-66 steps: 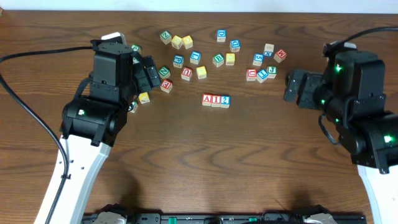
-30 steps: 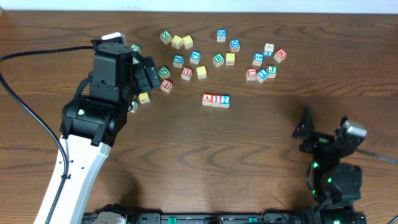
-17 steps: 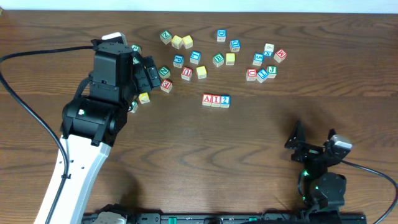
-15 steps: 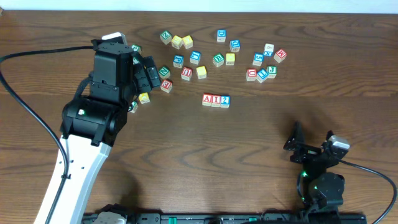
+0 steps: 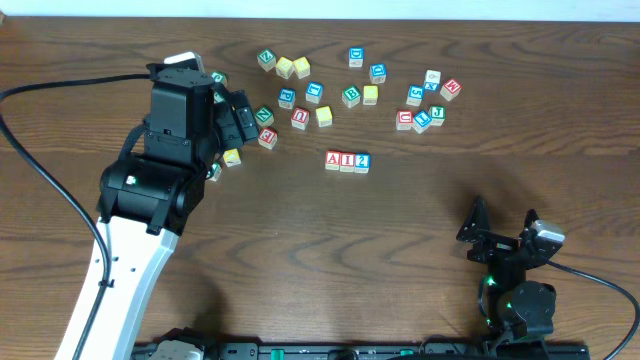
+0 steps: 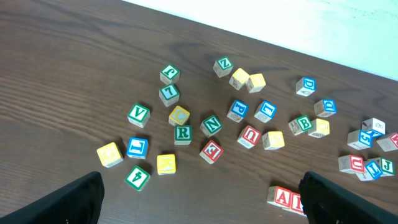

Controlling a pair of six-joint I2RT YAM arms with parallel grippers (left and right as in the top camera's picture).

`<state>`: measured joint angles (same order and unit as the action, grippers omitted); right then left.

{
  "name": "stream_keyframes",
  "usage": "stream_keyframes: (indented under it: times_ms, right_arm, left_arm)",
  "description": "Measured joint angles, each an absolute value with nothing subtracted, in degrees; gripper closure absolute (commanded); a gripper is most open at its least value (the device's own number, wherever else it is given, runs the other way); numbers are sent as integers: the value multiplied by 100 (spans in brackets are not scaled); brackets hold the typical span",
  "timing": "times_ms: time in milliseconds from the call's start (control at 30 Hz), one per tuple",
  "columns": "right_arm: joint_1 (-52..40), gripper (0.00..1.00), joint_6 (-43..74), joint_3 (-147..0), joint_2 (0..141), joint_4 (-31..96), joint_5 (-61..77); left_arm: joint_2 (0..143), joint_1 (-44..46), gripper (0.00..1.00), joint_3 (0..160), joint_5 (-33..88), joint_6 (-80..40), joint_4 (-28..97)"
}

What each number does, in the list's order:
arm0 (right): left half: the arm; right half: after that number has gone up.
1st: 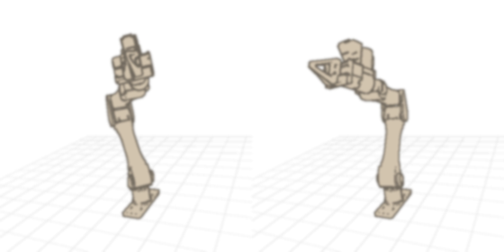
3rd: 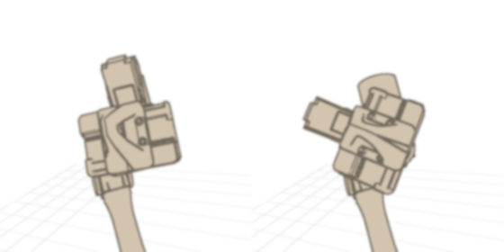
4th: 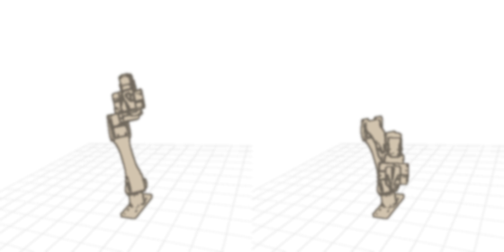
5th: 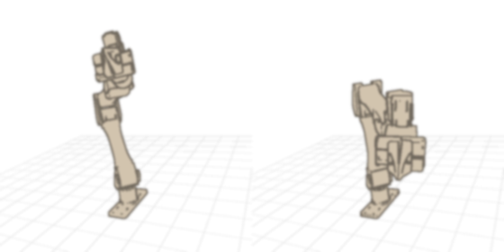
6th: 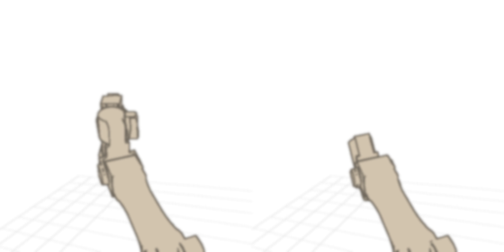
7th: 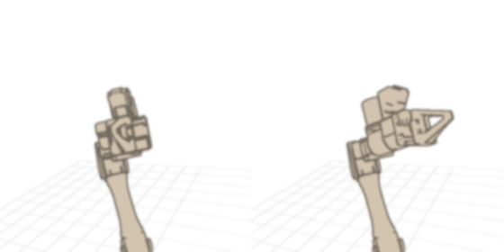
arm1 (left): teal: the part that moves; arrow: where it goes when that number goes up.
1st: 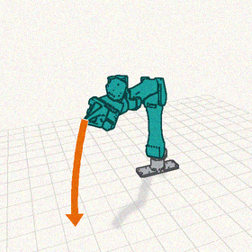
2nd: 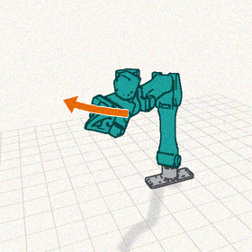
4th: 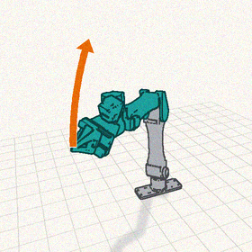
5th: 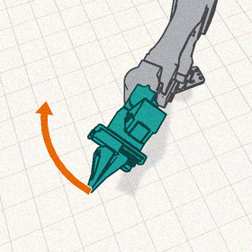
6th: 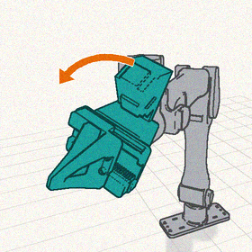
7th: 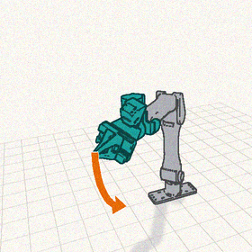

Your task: Spell out AI2

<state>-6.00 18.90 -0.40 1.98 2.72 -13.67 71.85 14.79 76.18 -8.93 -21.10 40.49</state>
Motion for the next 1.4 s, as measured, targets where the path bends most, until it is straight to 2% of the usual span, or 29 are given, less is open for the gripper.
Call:
stream_keyframes:
  times_ms: [900, 1133, 1400]
  right_arm:
    - [-600, 1, 1890, -40, 196, 272, -1365]
    - [-600, 1, 1892, -40, 196, 270, -1350]
    - [-600, 1, 1905, -40, 196, 272, -1347]
  left_arm:
    - [6934, 1476, 1, 7516, -1118, -1909, 4128]
    - [5391, 843, 1, 6139, -1535, -1767, 3142]
    - [3336, 320, 1, 3610, -757, -639, 1026]
